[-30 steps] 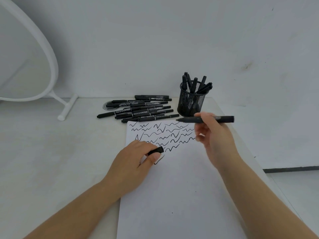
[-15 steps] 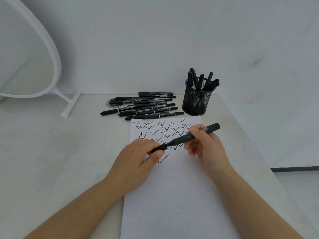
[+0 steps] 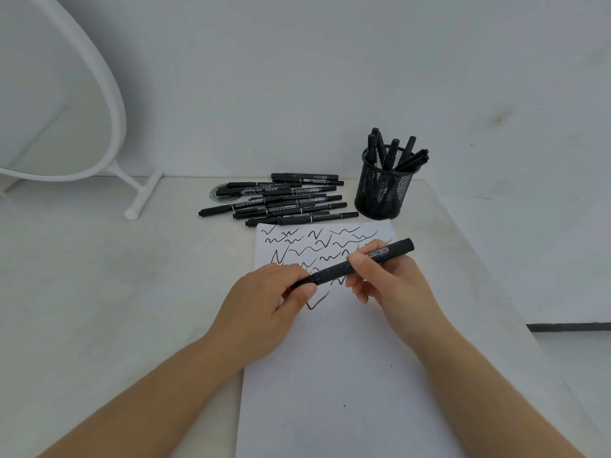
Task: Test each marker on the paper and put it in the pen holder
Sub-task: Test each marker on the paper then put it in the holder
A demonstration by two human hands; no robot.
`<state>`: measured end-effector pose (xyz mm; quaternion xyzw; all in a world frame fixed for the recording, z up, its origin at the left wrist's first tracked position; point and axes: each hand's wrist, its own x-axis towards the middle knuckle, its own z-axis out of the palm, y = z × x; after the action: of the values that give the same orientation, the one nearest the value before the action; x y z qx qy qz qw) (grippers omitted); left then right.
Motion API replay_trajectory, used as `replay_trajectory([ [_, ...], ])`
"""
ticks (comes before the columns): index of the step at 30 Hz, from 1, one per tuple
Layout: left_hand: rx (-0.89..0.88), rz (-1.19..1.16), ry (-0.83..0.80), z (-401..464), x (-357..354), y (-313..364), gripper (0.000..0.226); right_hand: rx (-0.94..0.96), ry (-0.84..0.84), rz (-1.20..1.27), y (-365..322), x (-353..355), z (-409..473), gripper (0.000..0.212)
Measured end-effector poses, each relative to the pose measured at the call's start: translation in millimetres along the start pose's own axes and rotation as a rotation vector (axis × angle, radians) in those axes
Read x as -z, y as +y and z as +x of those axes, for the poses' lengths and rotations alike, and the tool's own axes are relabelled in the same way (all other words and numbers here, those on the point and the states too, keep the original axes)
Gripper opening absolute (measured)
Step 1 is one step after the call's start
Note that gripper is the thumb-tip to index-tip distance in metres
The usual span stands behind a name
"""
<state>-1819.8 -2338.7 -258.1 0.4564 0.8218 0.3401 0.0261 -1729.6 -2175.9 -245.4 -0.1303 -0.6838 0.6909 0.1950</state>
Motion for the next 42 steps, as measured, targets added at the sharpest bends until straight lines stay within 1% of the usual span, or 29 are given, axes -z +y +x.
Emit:
replay_trajectory([
  [4, -0.009, -0.047, -0.005, -0.7, 0.3, 0.2, 0.024, -0.015, -0.033, 0.043, 1.2, -0.4, -0.5, 0.016],
  [9, -0.006, -0.018, -0.02, -2.6, 1.8, -2.6, 0.023, -0.057, -0.08, 0.163, 9.8, -2.8, -2.7, 0.018],
  [15, -0.007, -0.018, -0.05, -3.7, 2.7, 0.8, 0.022, -0.056, -0.107, 0.195, 13.3, -4.1, -2.1, 0.02],
  [24, 0.059, -0.215, -0.093, -4.5, 2.8, 4.0, 0.029, -0.054, -0.125, 0.2, 12.2, -5.1, -3.1, 0.019],
  [27, 0.072, -0.246, -0.115, -4.5, 4.0, 4.2, 0.031, -0.05, -0.132, 0.2, 12.5, -5.2, -3.3, 0.018],
  [31, 0.115, -0.293, -0.06, -3.1, 2.5, 6.9, 0.032, -0.065, -0.123, 0.218, 11.1, -5.3, -1.4, 0.019],
  [33, 0.136, -0.311, -0.025, -0.8, 2.3, 7.8, 0.031, -0.092, -0.056, 0.155, 11.1, -6.8, 0.4, 0.02],
  [36, 0.146, -0.274, 0.005, 1.4, 3.6, 6.0, 0.033, -0.15, 0.147, 0.039, 13.4, -6.2, 3.4, 0.011],
  [37, 0.157, -0.261, 0.01, 1.9, 4.2, 4.5, 0.035, -0.165, 0.219, 0.024, 13.6, -4.2, 4.0, 0.012],
  [38, 0.171, -0.252, 0.018, 1.7, 4.9, 2.1, 0.036, -0.167, 0.29, 0.007, 13.9, -1.4, 4.2, 0.018],
  [39, 0.188, -0.248, 0.029, 1.4, 5.7, -0.8, 0.037, -0.143, 0.355, -0.042, 12.9, 1.4, 4.5, 0.024],
  [40, 0.207, -0.244, 0.039, 1.6, 5.9, -3.5, 0.036, -0.086, 0.411, -0.151, 12.2, 3.9, 3.8, 0.027],
  [41, 0.224, -0.242, 0.047, 2.0, 5.8, -5.7, 0.035, 0.004, 0.44, -0.312, 10.4, 4.1, 2.1, 0.029],
  [42, 0.237, -0.239, 0.055, 2.4, 6.1, -7.0, 0.035, 0.125, 0.427, -0.5, 8.0, 1.9, -0.4, 0.031],
])
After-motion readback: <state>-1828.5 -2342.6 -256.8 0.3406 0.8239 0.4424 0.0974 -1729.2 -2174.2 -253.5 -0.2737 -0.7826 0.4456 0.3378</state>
